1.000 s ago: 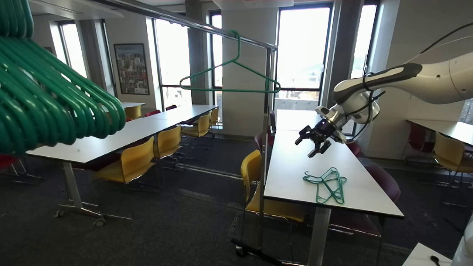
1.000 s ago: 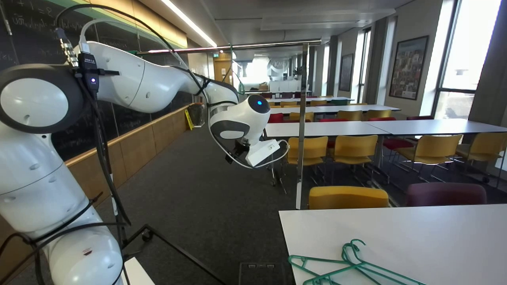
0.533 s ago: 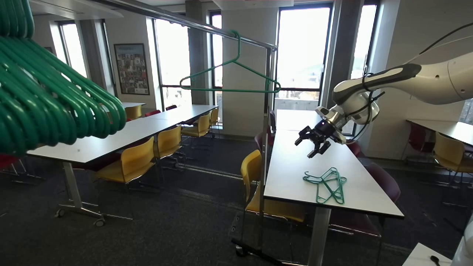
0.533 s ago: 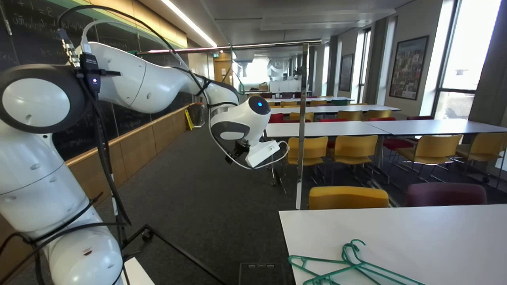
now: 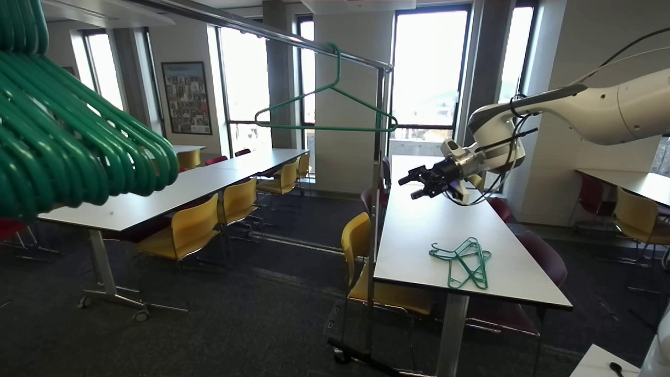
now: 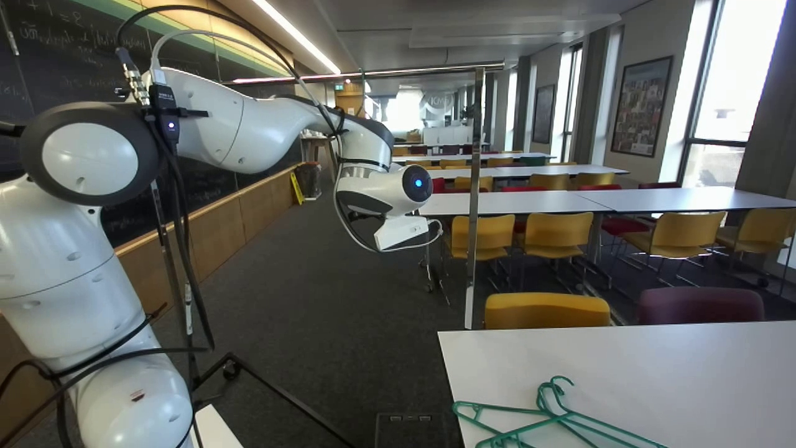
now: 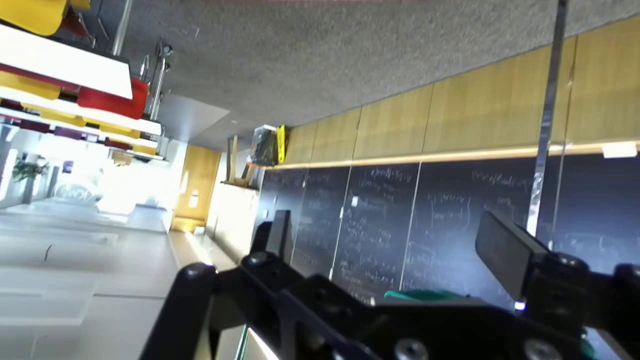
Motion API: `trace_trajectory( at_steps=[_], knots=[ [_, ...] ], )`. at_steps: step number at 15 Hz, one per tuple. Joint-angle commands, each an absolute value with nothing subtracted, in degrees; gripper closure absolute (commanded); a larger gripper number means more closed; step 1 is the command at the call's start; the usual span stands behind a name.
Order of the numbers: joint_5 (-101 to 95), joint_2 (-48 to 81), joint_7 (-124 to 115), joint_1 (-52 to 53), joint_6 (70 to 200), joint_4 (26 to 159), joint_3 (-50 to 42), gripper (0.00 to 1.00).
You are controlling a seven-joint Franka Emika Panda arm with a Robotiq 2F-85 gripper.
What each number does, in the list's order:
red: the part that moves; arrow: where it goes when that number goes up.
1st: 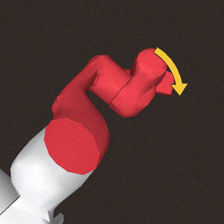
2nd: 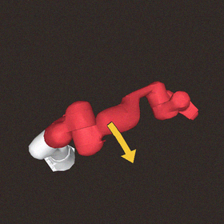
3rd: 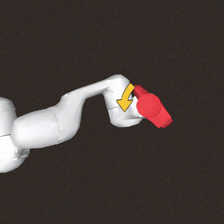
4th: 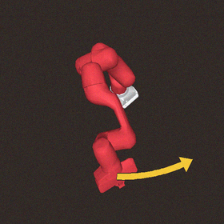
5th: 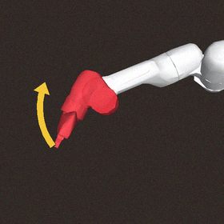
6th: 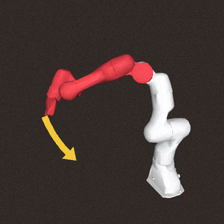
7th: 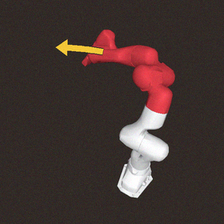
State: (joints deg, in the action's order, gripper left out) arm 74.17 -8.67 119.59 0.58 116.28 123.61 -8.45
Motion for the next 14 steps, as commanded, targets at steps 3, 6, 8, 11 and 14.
trace_trajectory(
  at_steps=[3,6,8,11,14],
  knots=[
    [92.43,-2.44,119.84,-0.48,109.55,117.30,-6.49,0.00],
    [101.89,0.17,120.20,-1.02,105.49,116.41,-6.01,0.00],
    [107.80,1.57,120.35,-1.34,102.21,116.38,-5.96,0.00],
    [115.89,3.31,120.29,-2.02,96.11,116.69,-5.95,0.00],
    [118.66,4.49,120.51,-2.30,90.87,116.23,-5.79,0.00]
  ],
)
